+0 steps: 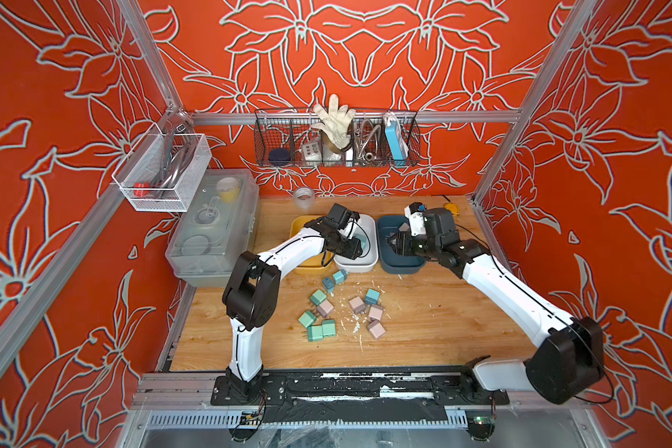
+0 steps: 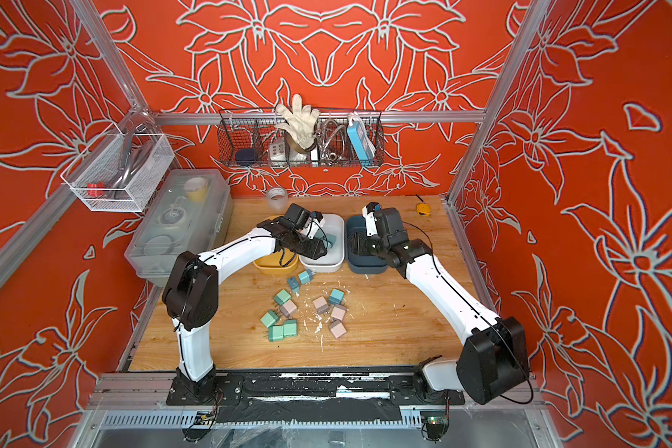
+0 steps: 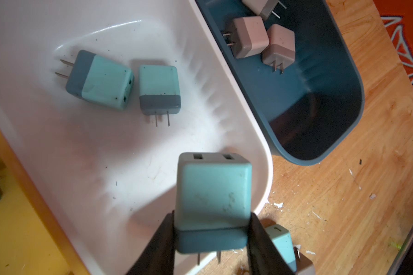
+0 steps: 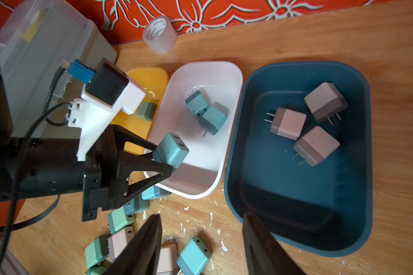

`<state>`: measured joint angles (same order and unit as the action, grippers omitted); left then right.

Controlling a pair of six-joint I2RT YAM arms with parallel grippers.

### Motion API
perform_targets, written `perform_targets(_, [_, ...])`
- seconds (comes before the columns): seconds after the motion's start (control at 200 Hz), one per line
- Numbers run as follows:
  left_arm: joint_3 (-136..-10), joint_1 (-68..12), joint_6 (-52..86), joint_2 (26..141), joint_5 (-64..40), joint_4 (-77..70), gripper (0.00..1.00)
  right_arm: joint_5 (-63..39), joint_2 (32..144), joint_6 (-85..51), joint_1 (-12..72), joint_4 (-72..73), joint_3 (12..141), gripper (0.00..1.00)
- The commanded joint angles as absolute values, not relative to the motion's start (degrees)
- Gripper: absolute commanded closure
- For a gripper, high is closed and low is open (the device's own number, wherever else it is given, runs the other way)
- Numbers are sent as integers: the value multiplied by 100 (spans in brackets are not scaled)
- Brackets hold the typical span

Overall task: Place the plugs by color into the storage box
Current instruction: Place the plug in the storage box.

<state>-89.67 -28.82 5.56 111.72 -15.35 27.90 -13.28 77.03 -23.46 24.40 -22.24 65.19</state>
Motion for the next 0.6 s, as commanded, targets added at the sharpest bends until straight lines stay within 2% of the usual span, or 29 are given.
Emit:
perform_targets(0.0, [-9206, -2872, 479, 11170, -1603, 2853, 66, -1048, 7600, -1975, 2426, -2736, 6700, 40])
perform_targets(0.596, [-9202, -2892, 369, 11198, -1338, 3226, 64, -1344, 7339, -1916, 2426, -2832, 6486, 40])
